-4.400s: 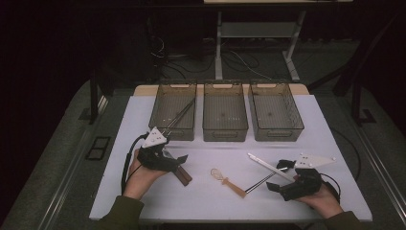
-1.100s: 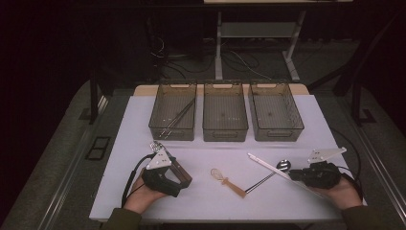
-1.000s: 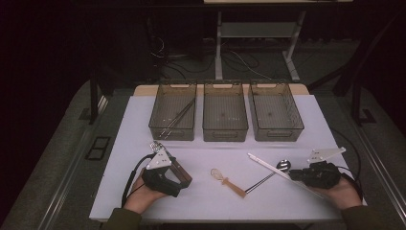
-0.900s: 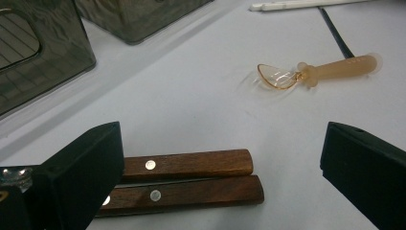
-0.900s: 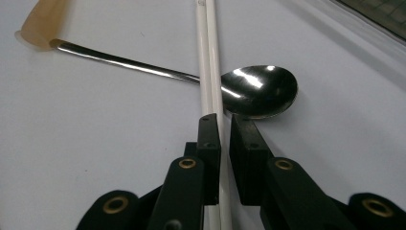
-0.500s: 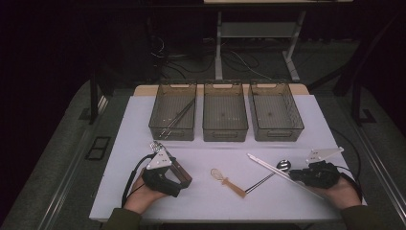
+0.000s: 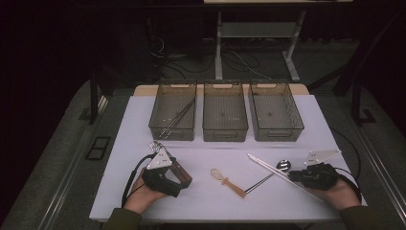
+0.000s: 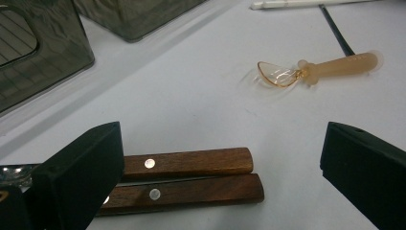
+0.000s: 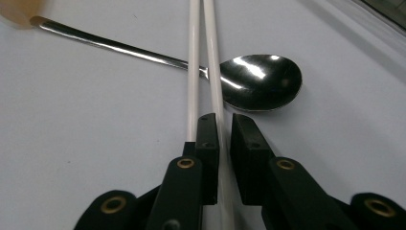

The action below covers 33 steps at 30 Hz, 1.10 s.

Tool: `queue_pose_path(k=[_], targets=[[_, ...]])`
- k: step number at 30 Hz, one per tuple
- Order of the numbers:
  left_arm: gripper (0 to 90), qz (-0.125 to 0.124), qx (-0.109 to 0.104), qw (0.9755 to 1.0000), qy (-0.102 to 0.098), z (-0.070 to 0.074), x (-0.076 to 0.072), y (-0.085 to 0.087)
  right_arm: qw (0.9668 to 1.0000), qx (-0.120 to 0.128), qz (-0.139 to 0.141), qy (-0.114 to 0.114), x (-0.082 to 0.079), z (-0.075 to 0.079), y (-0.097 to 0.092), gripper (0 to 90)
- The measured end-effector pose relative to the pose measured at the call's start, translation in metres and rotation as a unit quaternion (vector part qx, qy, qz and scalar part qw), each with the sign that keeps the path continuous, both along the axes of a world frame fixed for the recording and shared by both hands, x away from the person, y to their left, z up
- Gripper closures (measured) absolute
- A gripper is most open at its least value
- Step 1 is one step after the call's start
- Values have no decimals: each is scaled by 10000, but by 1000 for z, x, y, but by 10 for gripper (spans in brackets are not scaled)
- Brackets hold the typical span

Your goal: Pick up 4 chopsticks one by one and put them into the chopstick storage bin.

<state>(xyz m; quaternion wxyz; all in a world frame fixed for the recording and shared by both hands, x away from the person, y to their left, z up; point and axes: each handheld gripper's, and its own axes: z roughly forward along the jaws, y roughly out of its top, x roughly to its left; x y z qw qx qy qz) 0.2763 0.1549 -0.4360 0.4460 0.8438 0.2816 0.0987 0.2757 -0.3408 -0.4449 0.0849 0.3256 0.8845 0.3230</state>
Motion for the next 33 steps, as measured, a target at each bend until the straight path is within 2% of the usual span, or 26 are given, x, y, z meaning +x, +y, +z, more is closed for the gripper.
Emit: queue_pose_path(k=[7,14,20,33], targets=[[0,-15,-3,10000,2,0,0,0,9999,-58,105,-87,0,0,0,847],[1,-14,-3,10000,5,0,0,0,9997,15,211,-118,1,-1,-2,849],[5,-29,-4,10000,7,0,0,-1,9998,117,154,5,2,0,-4,849],[10,-46,0,10000,24,0,0,-1,9994,352,29,-57,1,11,-9,850]])
